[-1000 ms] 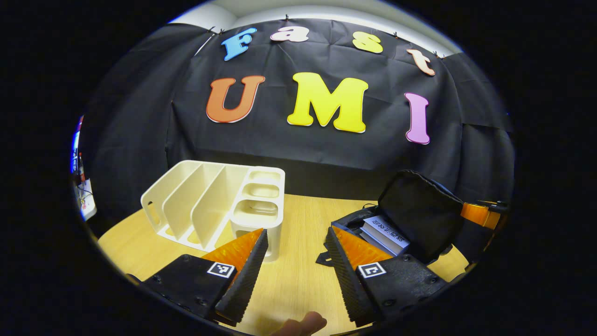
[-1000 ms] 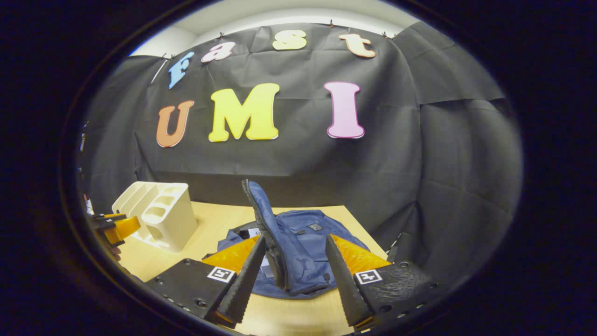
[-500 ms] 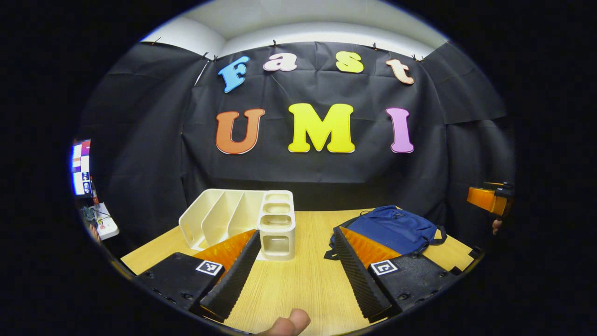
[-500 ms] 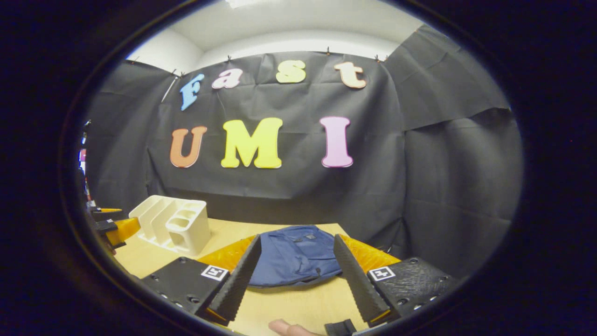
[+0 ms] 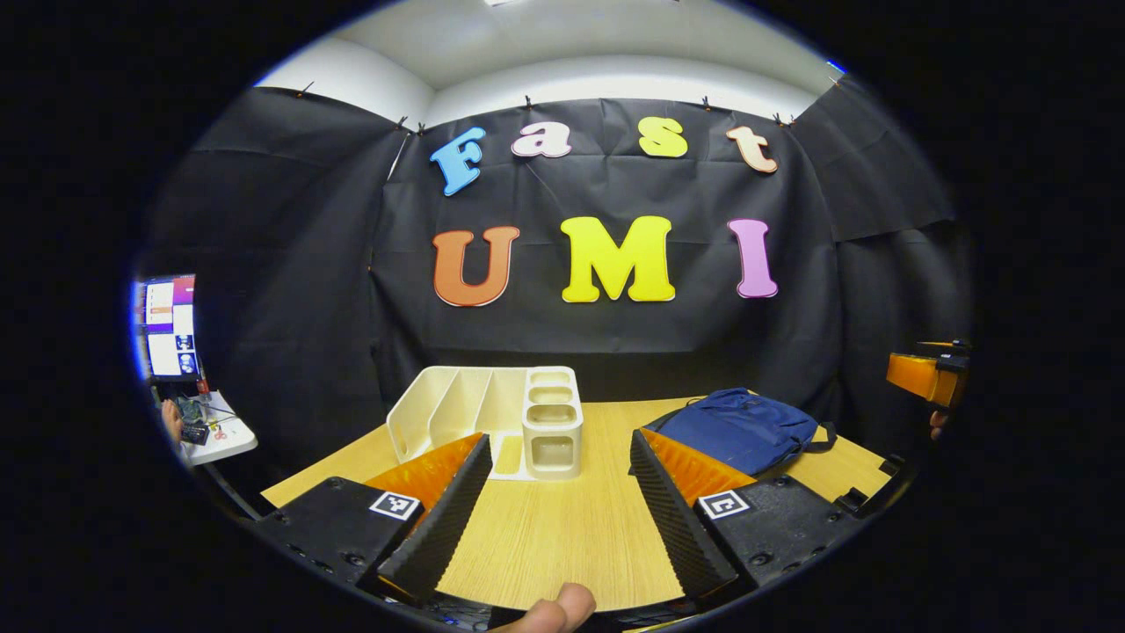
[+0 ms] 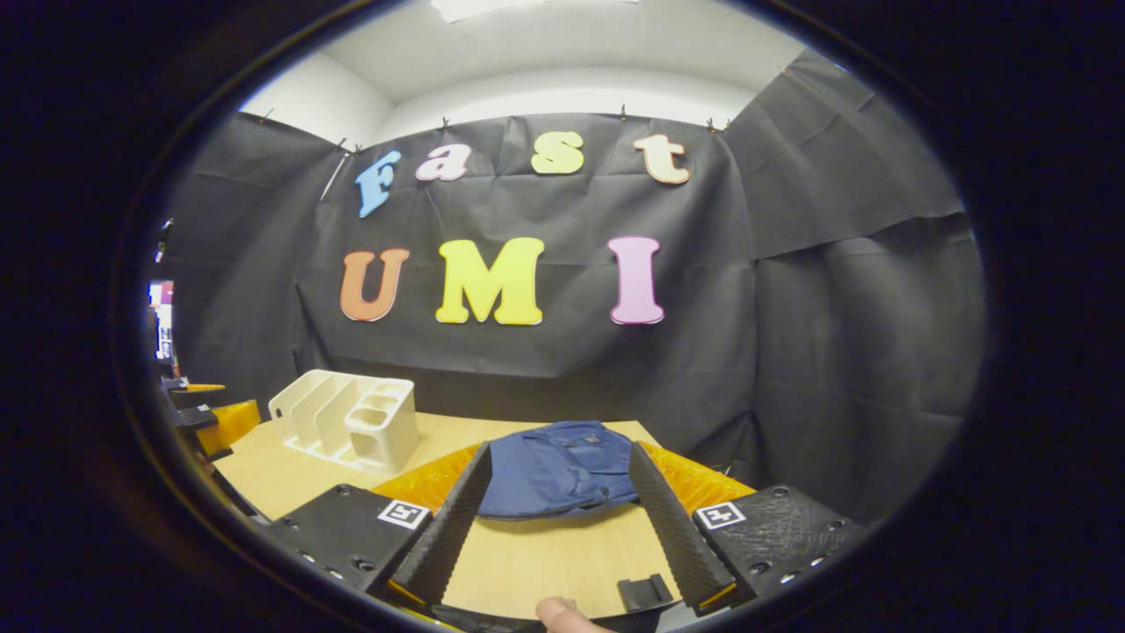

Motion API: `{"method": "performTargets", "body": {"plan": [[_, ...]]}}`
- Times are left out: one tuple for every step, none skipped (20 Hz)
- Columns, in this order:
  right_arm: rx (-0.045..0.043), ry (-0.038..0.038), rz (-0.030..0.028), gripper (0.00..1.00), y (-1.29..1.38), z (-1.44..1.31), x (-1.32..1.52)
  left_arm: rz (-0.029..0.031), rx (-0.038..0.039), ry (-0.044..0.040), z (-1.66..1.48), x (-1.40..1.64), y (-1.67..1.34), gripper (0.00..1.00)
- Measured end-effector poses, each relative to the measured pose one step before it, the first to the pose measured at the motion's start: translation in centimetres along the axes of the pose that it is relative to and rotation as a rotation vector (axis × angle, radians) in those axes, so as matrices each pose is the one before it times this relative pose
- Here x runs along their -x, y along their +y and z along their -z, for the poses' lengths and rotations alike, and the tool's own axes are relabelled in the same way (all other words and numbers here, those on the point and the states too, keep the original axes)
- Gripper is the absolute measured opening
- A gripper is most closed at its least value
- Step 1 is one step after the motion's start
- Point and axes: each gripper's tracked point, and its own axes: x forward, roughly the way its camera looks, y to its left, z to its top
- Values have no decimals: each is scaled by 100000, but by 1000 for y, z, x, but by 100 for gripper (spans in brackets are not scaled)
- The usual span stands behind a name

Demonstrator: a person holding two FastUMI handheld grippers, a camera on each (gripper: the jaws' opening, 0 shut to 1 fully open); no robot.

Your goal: Open the schoolbag, grab two books from the bookshelf and put them into the schoolbag.

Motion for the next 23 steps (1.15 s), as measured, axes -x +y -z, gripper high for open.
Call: {"method": "performTargets", "body": {"plan": [[659,302,566,94,59,218,-148,496,477,682,314,-53,-69,99],[294,291,489,95,174,138,-57,100,407,1064,338,-19,-7,98],[292,381,276,95,269,95,129,953,168,213,-37,-149,-278,99],[-132,-176,436,95,176,29,54,1115,319,424,87,-46,-380,99],[-57,-337,467,95,174,0,-371,988,21,692,142,46,-267,99],[145,-4,442,95,102,140,56,806,-535,-251,-113,75,-218,99],[-295,115,202,95,11,273,-38,264,-898,-349,-114,-31,-127,99],[82,697,-722,95,196,283,-15,-218,-816,-448,-68,16,62,99],[-147,338,-122,95,112,278,-43,-581,-316,-706,-107,38,174,99],[260,702,301,95,-95,204,-91,-679,57,-409,-99,81,285,99],[136,358,120,95,-179,250,-68,-648,132,-208,-10,-4,235,99],[-179,238,122,95,-148,97,-119,-555,274,25,-46,-95,265,99],[-236,197,215,94,-225,60,-142,-185,243,218,163,-59,30,99],[-398,-26,515,95,-230,-41,-106,-160,258,481,176,-123,68,99],[-4,222,473,95,-159,186,82,-258,352,473,105,-115,184,99],[5,78,225,95,-102,39,-104,-126,435,-19,-58,-73,65,99],[25,139,23,95,33,35,30,238,134,27,12,-66,-69,99],[212,70,144,95,-7,78,-52,345,-46,229,149,-60,4,99],[311,343,98,95,39,213,-5,403,-47,426,129,-94,-115,99],[374,440,-6,95,-18,98,-98,376,25,258,18,10,-40,99],[33,150,74,95,-1,112,50,-198,32,142,-50,82,121,99],[26,145,-239,95,61,-22,34,-399,-179,-163,68,-3,187,99],[90,40,123,95,124,101,128,-303,-140,-437,-130,-7,70,99]]}}
